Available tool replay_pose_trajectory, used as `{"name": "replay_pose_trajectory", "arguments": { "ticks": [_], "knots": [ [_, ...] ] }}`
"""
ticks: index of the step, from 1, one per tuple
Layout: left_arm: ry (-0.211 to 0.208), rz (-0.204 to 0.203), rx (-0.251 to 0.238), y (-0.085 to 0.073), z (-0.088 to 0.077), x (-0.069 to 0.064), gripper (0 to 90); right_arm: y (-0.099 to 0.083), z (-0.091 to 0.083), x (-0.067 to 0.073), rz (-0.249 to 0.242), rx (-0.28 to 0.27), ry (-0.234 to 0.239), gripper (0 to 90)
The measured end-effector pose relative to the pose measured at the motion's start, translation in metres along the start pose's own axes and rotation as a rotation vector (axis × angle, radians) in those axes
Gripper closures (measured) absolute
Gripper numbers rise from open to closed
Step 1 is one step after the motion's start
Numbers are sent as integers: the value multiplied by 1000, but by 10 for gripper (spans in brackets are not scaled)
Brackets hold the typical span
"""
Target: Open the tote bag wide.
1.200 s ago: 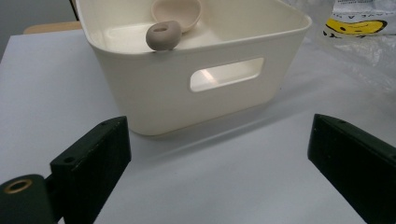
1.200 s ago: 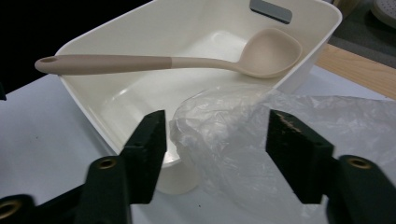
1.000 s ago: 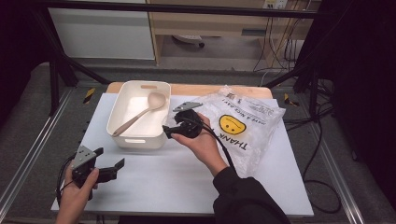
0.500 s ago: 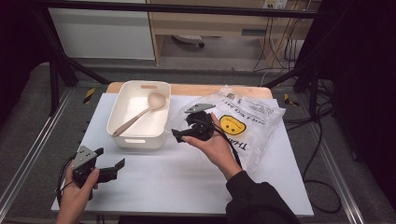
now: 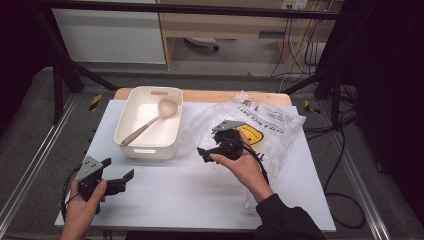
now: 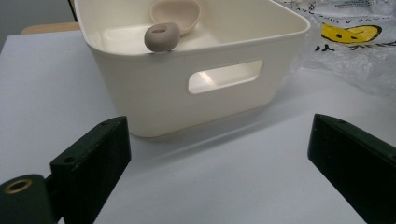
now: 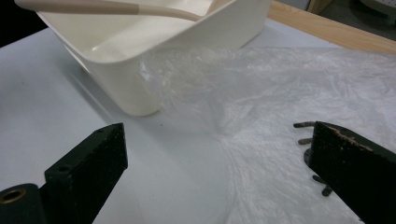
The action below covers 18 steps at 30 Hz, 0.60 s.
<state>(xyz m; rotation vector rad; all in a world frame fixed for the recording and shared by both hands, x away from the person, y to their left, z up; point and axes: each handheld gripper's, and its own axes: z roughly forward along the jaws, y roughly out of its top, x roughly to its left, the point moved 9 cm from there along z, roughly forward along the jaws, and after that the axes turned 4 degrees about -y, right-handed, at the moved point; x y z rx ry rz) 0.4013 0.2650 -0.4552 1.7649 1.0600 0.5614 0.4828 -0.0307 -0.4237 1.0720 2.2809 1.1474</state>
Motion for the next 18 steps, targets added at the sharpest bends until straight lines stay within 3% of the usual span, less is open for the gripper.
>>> {"name": "replay_pose_trajectory", "arguments": {
  "ticks": [9,18],
  "knots": [
    [12,-17,-3,-1,1,2,55,-20,-8,-26,10,27,-47,57],
    [9,-16,-13,1,-1,2,55,-41,-16,-54,59,45,-81,65]
  ]
}}
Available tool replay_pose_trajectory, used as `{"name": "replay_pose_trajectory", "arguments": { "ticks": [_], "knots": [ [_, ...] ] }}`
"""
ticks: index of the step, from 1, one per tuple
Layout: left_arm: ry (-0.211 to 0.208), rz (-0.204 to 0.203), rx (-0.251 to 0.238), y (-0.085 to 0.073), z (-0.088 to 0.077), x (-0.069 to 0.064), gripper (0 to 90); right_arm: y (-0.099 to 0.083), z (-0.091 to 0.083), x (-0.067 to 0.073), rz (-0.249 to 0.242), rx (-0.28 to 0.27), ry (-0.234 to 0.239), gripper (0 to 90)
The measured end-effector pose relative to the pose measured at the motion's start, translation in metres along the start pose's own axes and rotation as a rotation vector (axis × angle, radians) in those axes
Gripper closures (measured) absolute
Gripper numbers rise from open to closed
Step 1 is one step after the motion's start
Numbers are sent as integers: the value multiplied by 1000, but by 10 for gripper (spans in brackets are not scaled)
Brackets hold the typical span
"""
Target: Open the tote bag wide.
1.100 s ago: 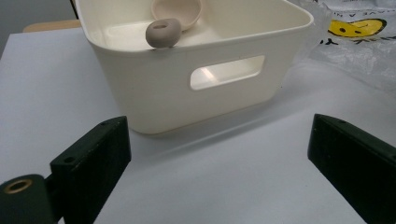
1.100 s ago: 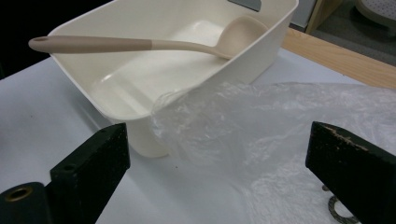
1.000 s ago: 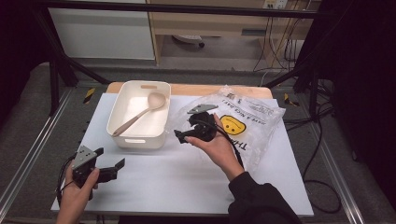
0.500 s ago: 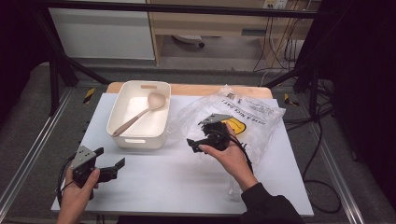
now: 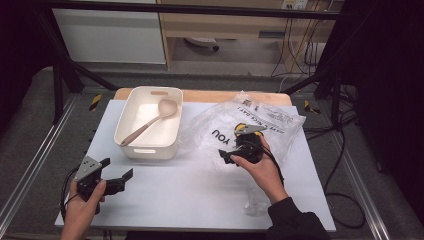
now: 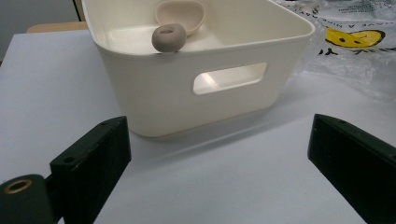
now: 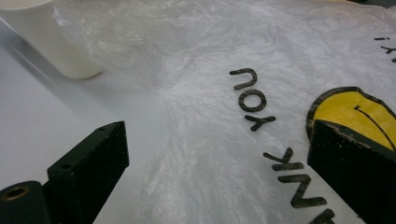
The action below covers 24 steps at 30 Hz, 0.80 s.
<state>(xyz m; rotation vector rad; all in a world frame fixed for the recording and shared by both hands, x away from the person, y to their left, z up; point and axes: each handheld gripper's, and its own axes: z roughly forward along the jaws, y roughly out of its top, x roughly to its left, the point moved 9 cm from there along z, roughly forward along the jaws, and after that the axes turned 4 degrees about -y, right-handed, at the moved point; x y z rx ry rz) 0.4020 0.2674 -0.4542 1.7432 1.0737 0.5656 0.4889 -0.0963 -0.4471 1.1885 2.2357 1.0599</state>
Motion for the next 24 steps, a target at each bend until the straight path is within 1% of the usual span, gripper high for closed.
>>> {"name": "replay_pose_trajectory", "arguments": {
  "ticks": [4,9,11,14,18,22,23,24],
  "knots": [
    [-5,2,-4,1,0,-1,55,-5,-2,-10,22,8,-15,62],
    [-6,9,-4,1,-1,-2,55,-12,-1,-17,21,27,-26,61],
    [-7,10,-4,2,-1,-2,55,-13,0,-17,23,30,-27,60],
    [-7,12,-2,2,0,-2,55,-17,3,-17,4,45,-35,58],
    [-9,13,4,0,0,-3,55,-24,9,-14,-17,69,-28,56],
    [-7,13,5,0,0,-2,55,-29,15,-13,-23,84,-16,61],
    [-7,10,5,0,0,-2,55,-29,16,-13,-16,87,-16,62],
    [-8,10,7,0,0,-2,55,-30,17,-14,-22,89,-16,63]
  ]
}}
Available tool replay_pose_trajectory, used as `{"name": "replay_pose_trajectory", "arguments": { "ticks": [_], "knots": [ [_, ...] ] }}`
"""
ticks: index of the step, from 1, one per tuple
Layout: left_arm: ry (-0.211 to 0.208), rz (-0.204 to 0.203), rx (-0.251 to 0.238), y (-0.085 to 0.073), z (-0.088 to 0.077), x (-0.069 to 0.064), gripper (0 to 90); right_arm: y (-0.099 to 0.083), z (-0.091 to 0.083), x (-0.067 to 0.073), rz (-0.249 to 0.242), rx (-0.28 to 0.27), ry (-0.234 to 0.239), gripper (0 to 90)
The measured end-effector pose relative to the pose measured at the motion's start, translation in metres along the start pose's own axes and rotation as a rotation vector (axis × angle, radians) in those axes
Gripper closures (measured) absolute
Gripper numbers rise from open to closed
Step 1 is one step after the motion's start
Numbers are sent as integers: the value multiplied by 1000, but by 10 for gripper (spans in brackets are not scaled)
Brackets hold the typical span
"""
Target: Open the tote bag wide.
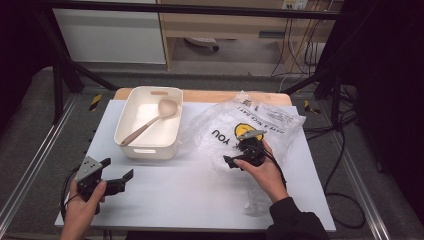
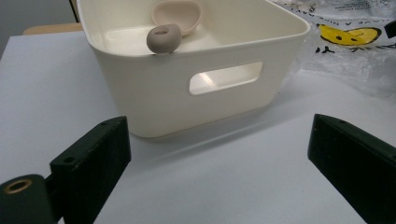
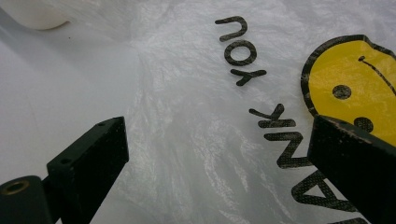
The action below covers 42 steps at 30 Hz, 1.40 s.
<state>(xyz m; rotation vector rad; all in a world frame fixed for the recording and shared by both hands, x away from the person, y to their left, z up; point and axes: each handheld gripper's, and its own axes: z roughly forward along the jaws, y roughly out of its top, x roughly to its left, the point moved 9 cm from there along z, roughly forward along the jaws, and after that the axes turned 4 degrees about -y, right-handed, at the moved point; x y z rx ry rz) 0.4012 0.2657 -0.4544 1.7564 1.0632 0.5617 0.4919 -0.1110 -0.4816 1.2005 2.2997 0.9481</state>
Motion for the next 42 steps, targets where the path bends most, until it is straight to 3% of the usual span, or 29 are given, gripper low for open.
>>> {"name": "replay_pose_trajectory", "arguments": {
  "ticks": [12,20,27,42],
  "knots": [
    [1,0,7,-1,1,0,55,-13,28,-5,-3,69,-7,67],
    [-2,3,8,-1,1,-1,55,-18,37,-4,-17,99,-5,59],
    [0,3,9,-1,1,-1,55,-19,40,-4,-27,89,-21,60],
    [4,4,13,-2,2,0,55,-17,32,-20,15,39,-46,443]
  ]
}}
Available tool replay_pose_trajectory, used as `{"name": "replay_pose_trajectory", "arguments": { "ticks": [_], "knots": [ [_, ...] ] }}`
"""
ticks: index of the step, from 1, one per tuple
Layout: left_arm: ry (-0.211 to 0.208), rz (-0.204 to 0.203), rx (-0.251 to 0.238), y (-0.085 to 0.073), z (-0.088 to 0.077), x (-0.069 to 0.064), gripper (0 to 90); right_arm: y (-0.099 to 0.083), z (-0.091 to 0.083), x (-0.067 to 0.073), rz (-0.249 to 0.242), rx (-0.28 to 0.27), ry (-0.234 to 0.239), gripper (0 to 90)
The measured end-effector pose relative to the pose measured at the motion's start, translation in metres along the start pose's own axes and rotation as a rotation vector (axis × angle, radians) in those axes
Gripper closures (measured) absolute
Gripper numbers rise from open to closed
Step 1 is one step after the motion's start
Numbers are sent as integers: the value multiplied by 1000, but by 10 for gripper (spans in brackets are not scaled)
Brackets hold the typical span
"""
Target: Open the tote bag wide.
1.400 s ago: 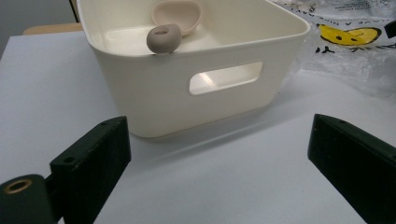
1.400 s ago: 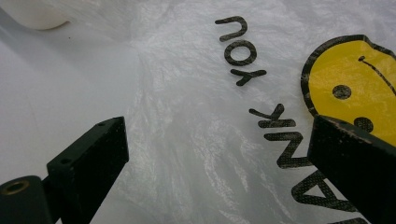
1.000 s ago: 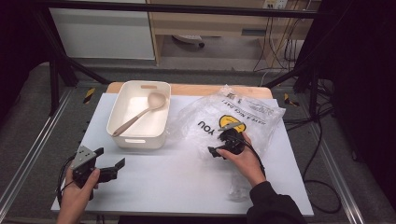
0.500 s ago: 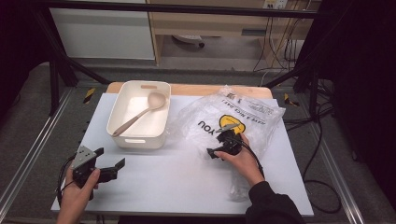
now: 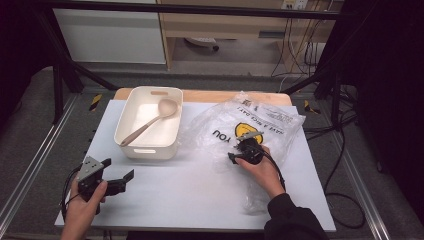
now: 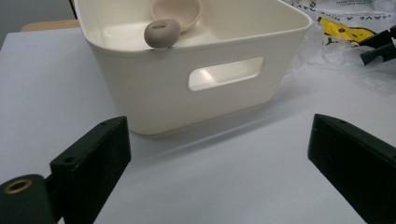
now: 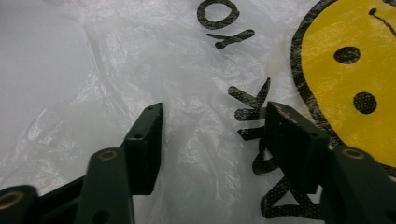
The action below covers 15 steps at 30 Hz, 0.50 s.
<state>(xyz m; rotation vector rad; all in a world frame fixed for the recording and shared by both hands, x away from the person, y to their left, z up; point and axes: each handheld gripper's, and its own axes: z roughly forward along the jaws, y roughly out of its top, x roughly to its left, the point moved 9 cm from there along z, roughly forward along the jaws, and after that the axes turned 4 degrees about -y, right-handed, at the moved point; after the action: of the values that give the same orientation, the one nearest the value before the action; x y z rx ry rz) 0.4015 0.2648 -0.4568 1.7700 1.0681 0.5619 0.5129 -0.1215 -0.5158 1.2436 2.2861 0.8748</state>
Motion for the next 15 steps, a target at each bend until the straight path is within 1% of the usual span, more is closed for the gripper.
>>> {"name": "replay_pose_trajectory", "arguments": {
  "ticks": [10,12,15],
  "knots": [
    [-1,1,1,0,0,0,55,1,-1,-11,50,-8,-7,693],
    [-1,1,2,0,0,0,56,1,-2,-12,62,-12,-1,740],
    [-1,1,0,0,0,0,55,2,-2,-10,60,-17,5,824]
  ]
}}
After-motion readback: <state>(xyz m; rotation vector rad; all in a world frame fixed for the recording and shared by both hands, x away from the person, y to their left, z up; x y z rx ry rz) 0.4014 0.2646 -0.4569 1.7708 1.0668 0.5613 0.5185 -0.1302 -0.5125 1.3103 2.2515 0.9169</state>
